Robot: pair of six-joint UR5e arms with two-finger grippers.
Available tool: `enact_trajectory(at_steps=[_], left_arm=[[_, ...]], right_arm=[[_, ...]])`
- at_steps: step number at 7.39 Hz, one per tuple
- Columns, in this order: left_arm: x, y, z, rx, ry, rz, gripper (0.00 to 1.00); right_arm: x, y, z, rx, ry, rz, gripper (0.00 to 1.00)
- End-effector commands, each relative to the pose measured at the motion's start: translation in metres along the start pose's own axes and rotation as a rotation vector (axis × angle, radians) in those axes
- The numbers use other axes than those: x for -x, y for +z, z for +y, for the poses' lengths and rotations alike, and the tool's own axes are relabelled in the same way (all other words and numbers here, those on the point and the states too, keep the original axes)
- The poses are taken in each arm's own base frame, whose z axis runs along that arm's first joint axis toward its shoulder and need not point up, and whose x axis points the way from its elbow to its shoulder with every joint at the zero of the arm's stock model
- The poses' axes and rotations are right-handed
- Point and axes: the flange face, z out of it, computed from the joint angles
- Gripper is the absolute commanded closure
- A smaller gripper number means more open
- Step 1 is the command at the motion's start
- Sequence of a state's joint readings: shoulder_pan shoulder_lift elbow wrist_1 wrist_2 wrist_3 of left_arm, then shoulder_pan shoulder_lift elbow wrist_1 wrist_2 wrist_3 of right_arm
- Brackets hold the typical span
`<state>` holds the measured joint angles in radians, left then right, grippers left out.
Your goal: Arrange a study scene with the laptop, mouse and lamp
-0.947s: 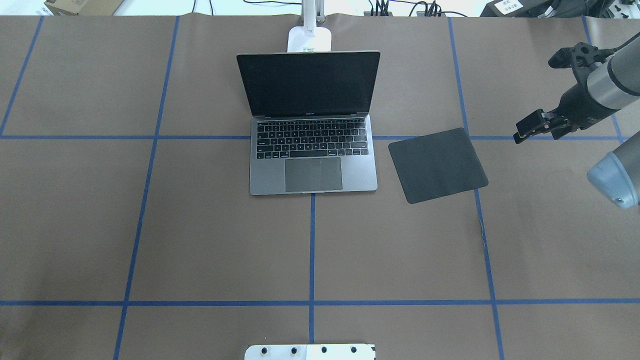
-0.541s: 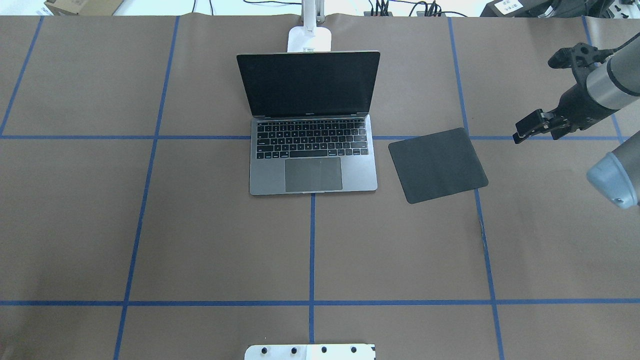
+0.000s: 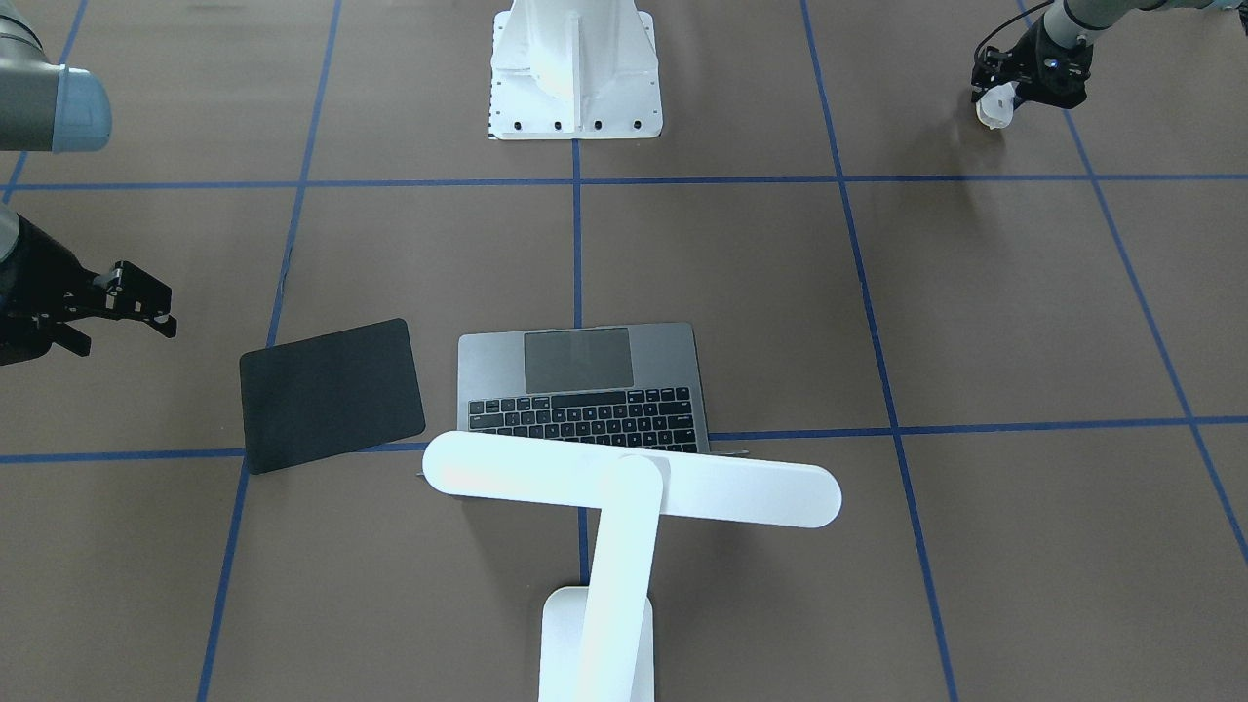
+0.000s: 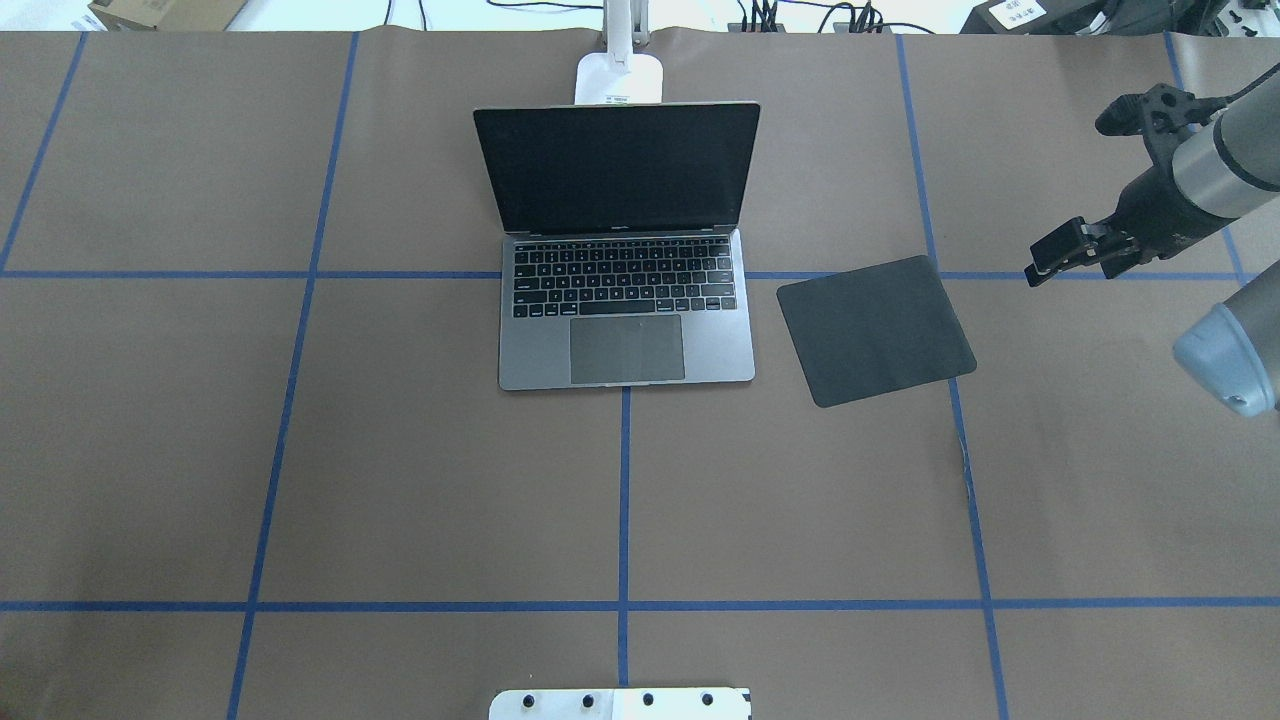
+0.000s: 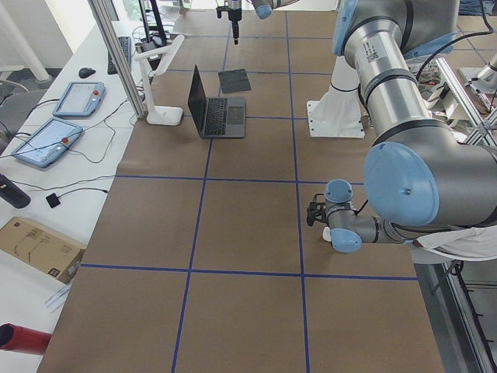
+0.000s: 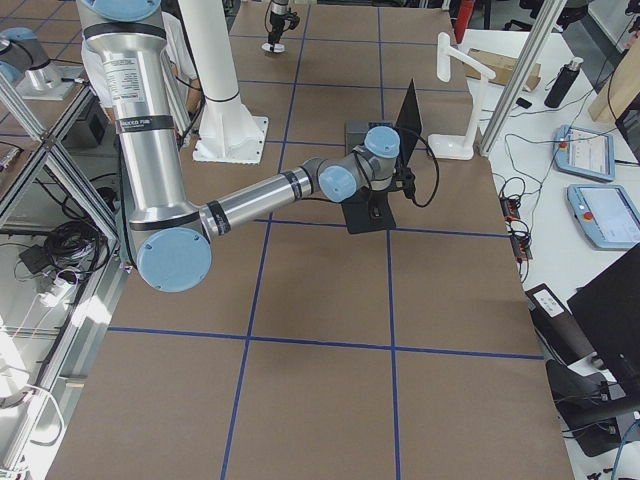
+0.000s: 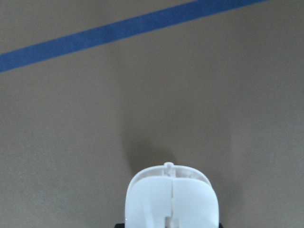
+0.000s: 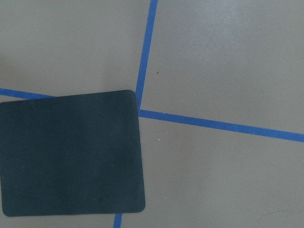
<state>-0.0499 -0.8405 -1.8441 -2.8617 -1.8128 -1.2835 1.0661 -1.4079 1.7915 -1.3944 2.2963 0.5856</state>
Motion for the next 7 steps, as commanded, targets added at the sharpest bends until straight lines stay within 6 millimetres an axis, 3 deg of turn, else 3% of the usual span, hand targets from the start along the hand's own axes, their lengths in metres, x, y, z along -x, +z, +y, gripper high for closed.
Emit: enact_trajectory(at_steps=[1, 3, 4, 7], left_arm=[[-0.028, -0.01, -0.012, -0.005, -0.013, 0.08, 0.64], [-0.048, -0.009, -0.035, -0.053, -0.033, 0.144, 0.64], [-0.069, -0.008, -0.056, -0.101, -0.035, 0.195, 0.64], [-0.107, -0.017, -0.102, -0.193, -0.044, 0.281, 0.64]], right_arm=[[0.0, 0.0, -0.001, 0.0, -0.001, 0.0, 0.01], [0.005, -0.002, -0.004, -0.005, -0.003, -0.005, 0.01], [0.006, -0.002, -0.005, -0.005, 0.0, -0.005, 0.01], [0.006, 0.0, -0.007, -0.005, -0.001, -0.005, 0.01]])
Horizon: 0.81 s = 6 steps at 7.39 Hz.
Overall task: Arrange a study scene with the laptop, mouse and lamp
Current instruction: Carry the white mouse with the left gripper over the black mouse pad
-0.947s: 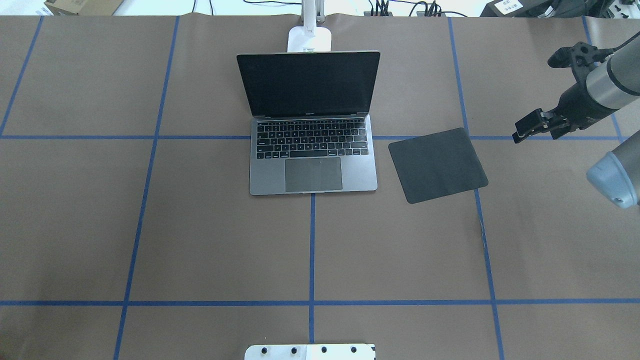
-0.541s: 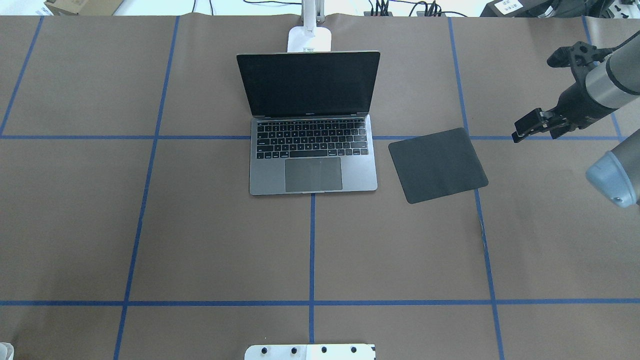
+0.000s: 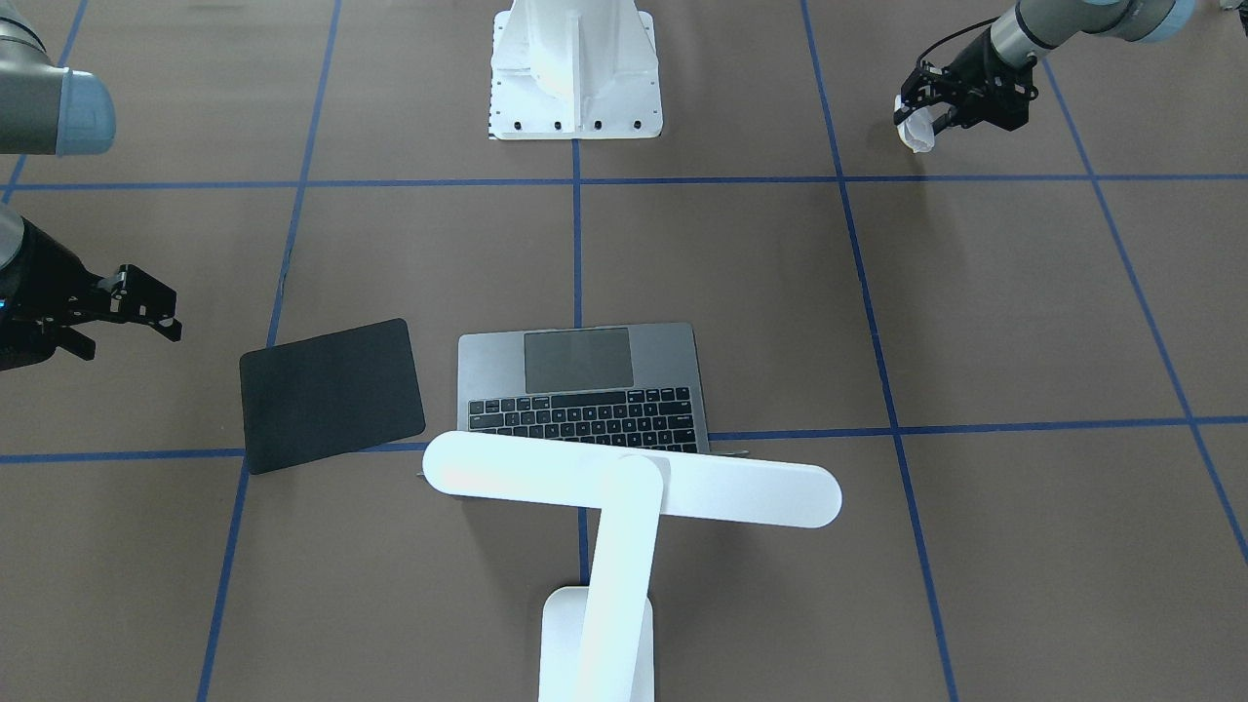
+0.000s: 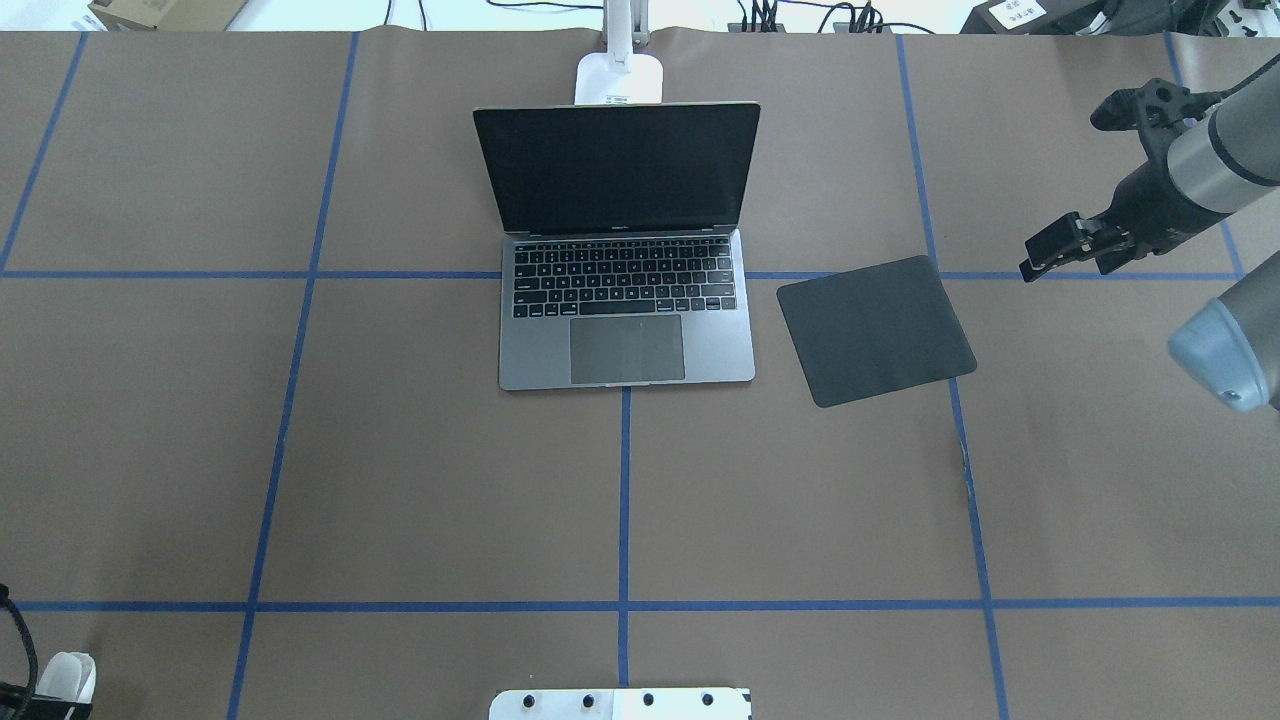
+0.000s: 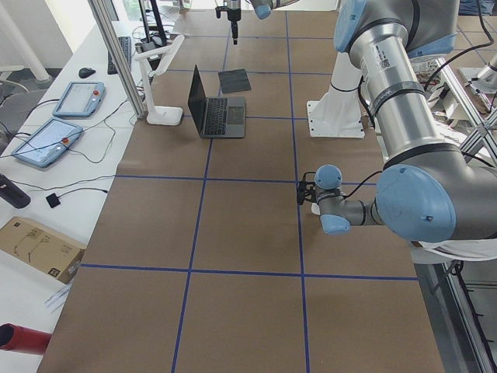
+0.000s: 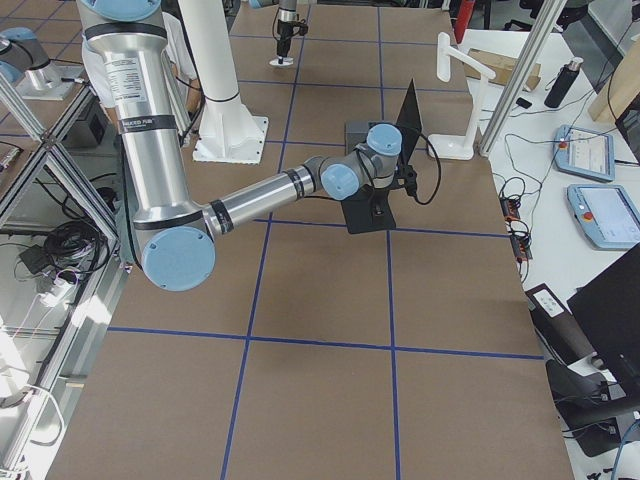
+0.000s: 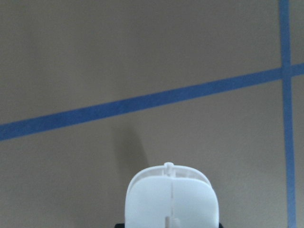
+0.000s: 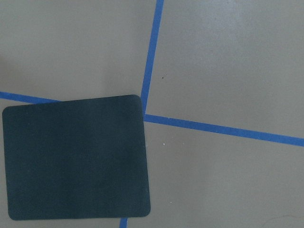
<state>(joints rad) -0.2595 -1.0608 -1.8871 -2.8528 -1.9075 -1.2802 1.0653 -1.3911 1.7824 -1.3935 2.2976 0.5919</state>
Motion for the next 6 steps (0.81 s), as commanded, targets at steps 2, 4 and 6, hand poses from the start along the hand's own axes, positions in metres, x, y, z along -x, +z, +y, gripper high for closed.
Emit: enact_trajectory(at_steps=[2, 4, 6], left_arm=[[-0.071, -0.003, -0.072, -0.064, -0.034, 0.057, 0.64], [-0.133, 0.013, -0.119, -0.09, -0.032, 0.063, 0.64], [-0.229, 0.028, -0.18, -0.108, -0.047, 0.043, 0.64]], right_arm=[[-0.008, 0.01, -0.004, 0.0, -0.002, -0.001, 0.01], [-0.024, 0.028, -0.009, -0.008, -0.01, -0.006, 0.01], [-0.024, 0.029, -0.01, -0.008, -0.01, -0.006, 0.01]])
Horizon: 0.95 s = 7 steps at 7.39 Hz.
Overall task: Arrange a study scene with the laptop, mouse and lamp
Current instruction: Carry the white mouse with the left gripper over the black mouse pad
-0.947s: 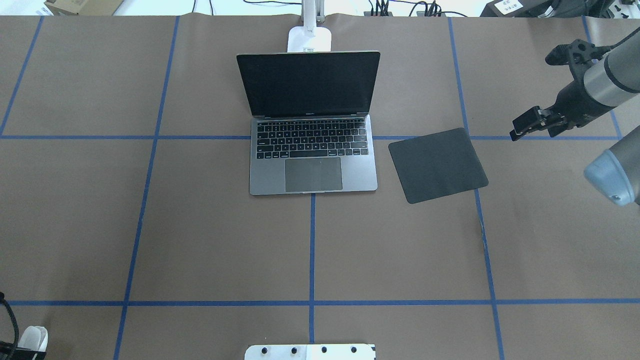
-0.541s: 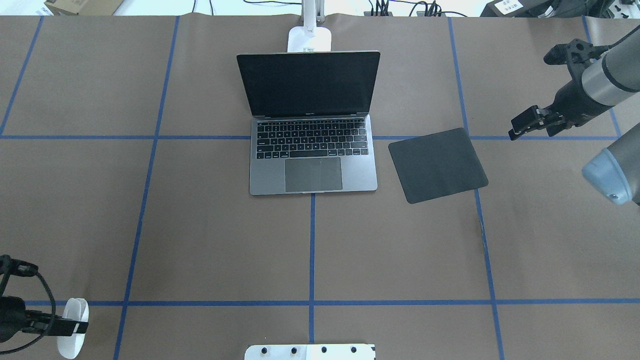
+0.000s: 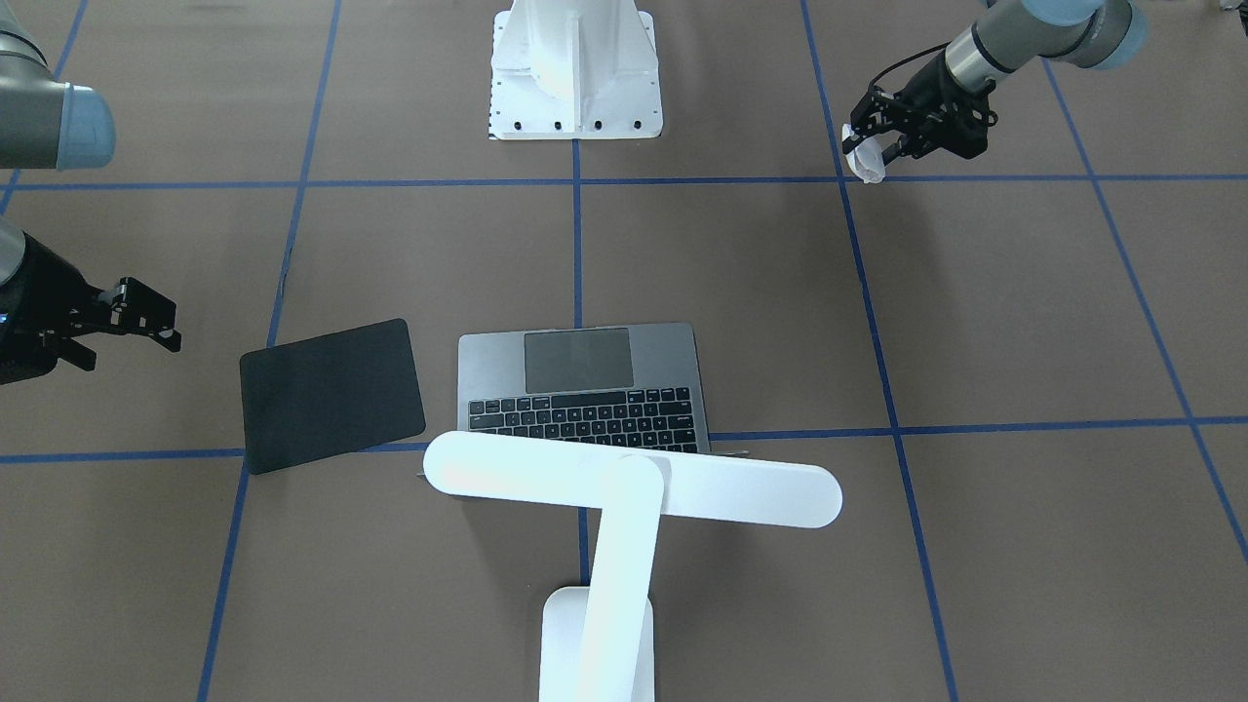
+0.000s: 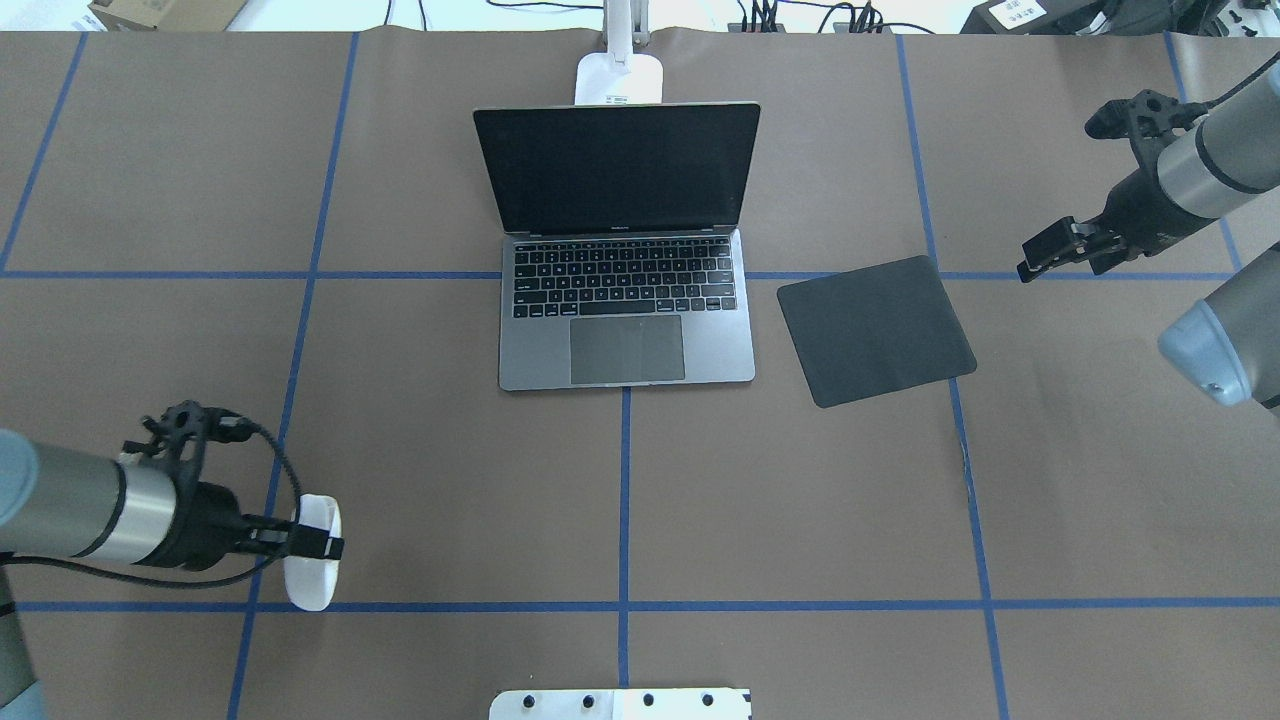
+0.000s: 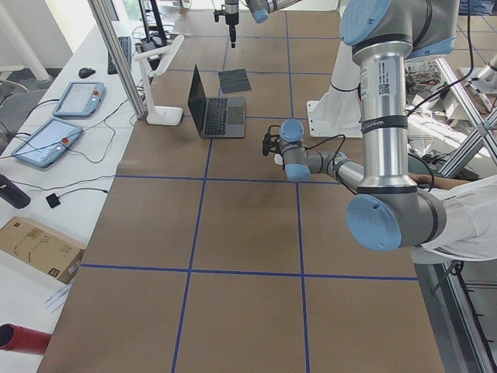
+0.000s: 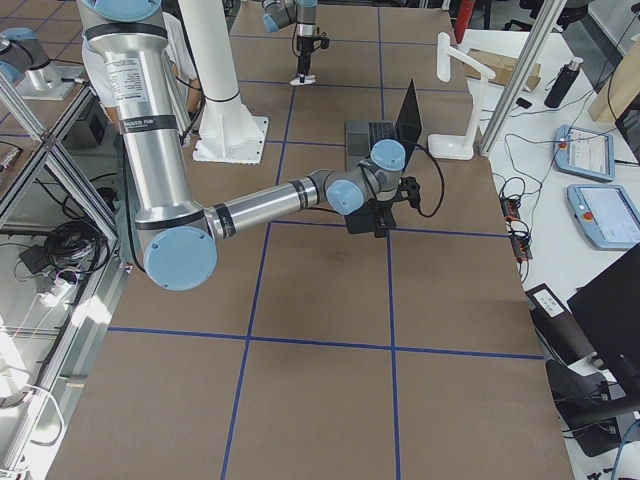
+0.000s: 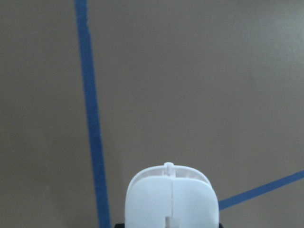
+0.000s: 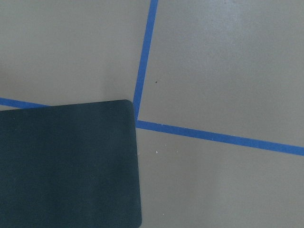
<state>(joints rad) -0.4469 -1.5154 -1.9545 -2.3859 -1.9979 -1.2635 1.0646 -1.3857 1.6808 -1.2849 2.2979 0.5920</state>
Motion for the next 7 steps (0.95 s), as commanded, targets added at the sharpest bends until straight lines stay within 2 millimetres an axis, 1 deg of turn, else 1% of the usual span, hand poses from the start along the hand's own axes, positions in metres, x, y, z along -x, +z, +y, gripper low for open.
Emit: enact_trajectory(at_steps=[1, 2, 3, 4, 5, 6, 7], left_arm=[[-0.1, 0.026, -0.053, -0.014, -0.014, -0.026, 0.64], [-0.145, 0.037, -0.083, -0.036, -0.023, -0.037, 0.64], [-0.193, 0.052, -0.11, -0.059, -0.033, -0.065, 0.64], [-0.241, 0.064, -0.133, -0.061, -0.049, -0.083, 0.63], [-0.273, 0.074, -0.149, -0.061, -0.061, -0.104, 0.63], [-0.311, 0.093, -0.174, -0.086, -0.094, -0.122, 0.63], [-0.366, 0.121, -0.204, -0.081, -0.132, -0.149, 0.62]], right_arm=[[-0.003, 0.001, 0.0, -0.001, -0.002, 0.0, 0.01], [-0.006, 0.001, 0.0, -0.001, 0.001, 0.004, 0.01], [-0.012, -0.004, -0.001, -0.007, 0.012, 0.008, 0.01], [-0.021, -0.013, -0.004, -0.022, 0.028, 0.012, 0.01], [-0.033, -0.021, -0.006, -0.034, 0.048, 0.021, 0.01], [-0.045, -0.025, -0.004, -0.039, 0.064, 0.028, 0.01], [-0.046, -0.024, -0.003, -0.037, 0.067, 0.029, 0.01]])
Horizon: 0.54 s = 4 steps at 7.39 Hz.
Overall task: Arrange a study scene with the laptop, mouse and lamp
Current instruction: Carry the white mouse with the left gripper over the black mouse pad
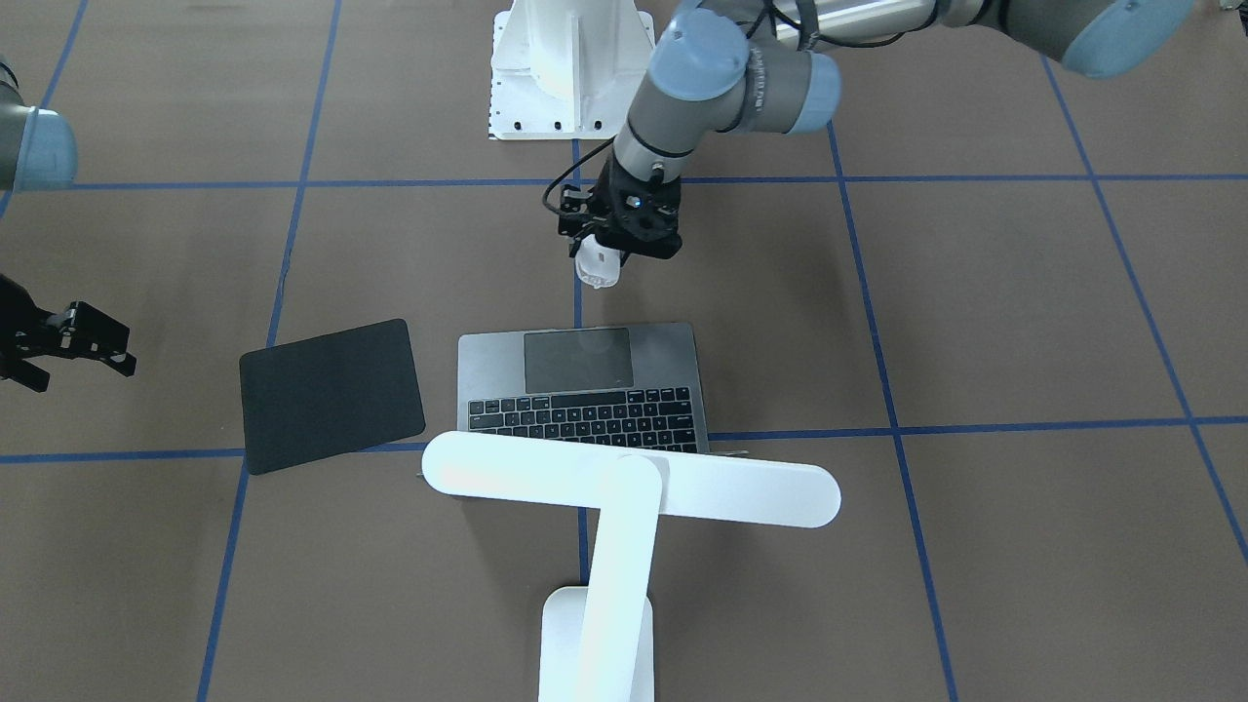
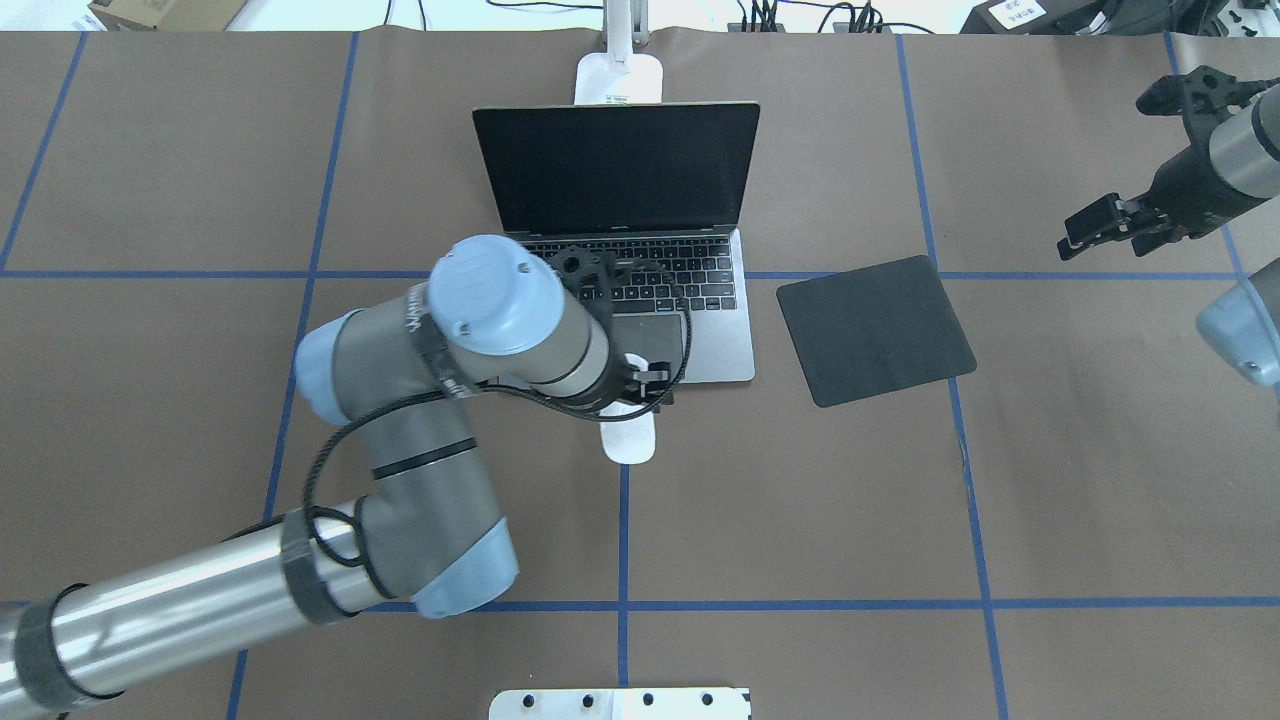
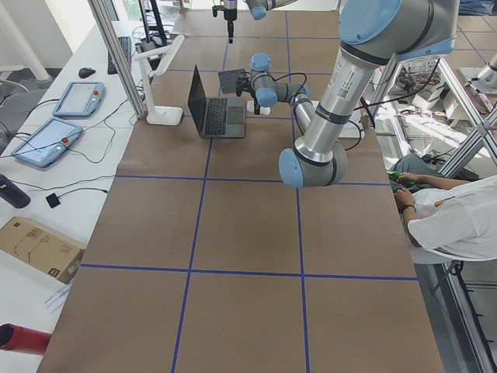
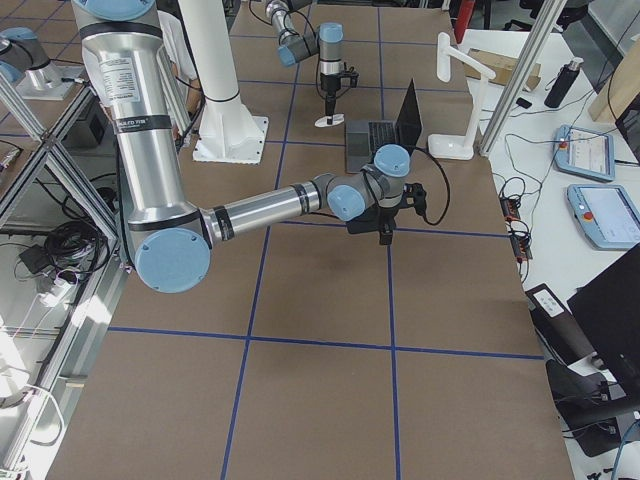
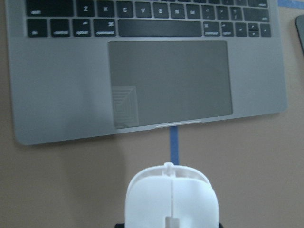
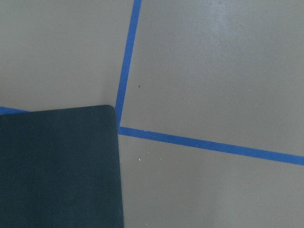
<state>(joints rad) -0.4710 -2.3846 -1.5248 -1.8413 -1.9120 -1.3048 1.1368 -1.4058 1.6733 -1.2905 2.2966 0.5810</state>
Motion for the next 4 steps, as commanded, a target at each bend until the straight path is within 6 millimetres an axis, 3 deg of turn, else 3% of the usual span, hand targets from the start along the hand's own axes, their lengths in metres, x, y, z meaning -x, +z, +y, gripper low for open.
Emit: enact_trajectory(at_steps=[1, 4], left_arm=[[-0.11, 0.03, -0.044, -0.032, -0.068, -0.06, 0.61], [-0.185, 0.056, -0.08, -0.119, -0.097, -0.151, 0.61]], right_arm=[[-0.009, -0.001, 0.002, 0.001, 0.013, 0.006, 0.01], [-0.016, 0.005, 0.004, 0.01, 0.023, 0.014, 0.01]])
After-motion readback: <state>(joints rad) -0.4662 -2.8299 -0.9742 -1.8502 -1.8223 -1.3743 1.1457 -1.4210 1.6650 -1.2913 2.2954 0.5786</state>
